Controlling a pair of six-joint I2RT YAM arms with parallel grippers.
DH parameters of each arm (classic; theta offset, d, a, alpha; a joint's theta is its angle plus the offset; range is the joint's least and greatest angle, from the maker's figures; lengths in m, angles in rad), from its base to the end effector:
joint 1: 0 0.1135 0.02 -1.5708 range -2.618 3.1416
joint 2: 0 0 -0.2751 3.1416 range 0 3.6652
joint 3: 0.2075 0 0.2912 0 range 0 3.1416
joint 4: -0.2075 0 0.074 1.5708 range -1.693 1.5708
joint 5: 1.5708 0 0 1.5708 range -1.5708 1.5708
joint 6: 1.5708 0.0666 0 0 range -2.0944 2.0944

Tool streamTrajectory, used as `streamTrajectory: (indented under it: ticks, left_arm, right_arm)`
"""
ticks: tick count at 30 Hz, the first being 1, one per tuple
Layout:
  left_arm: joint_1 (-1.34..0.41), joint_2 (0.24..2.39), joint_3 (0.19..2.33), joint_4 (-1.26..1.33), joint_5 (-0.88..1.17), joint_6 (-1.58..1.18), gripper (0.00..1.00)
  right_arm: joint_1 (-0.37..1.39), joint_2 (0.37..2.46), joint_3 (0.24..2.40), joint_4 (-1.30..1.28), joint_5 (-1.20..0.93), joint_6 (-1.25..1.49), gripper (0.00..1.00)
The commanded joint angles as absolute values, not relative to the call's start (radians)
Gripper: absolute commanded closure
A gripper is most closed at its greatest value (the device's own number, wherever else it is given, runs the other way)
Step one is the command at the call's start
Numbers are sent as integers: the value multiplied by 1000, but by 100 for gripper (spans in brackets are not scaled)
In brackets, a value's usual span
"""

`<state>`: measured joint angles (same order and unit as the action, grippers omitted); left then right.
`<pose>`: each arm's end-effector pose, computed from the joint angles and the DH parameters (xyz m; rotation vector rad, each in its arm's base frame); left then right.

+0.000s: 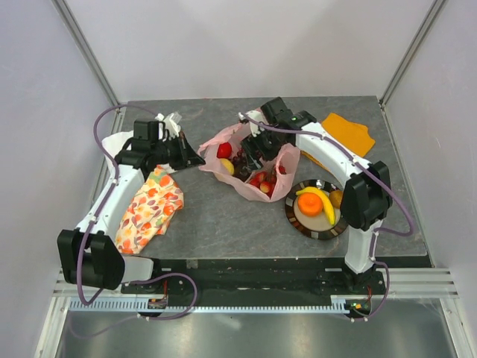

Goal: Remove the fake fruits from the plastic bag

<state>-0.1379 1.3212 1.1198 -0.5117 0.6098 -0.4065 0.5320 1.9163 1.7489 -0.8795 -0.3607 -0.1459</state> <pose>0.3320 -0.0846 0.2977 0.0200 2.3164 -0.9769 0.3951 0.2598 0.2660 -0.9967 2.4400 0.6065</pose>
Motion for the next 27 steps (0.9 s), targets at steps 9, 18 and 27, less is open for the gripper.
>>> streamTrajectory:
  ticks: [9,18,27]
  left_arm:
    - [-84,1262,1114,-719,445,-520,98]
    - [-60,1252,1013,-759,451,-520,98]
    - [-55,1213,982,-727,453,-497,98]
  right_arm:
    - [649,2195,2068,-798,-282,-98,20]
    - [696,2299,2151,-769,-235,-52,10]
    - [726,2408,2227,-759,-199,-28,7]
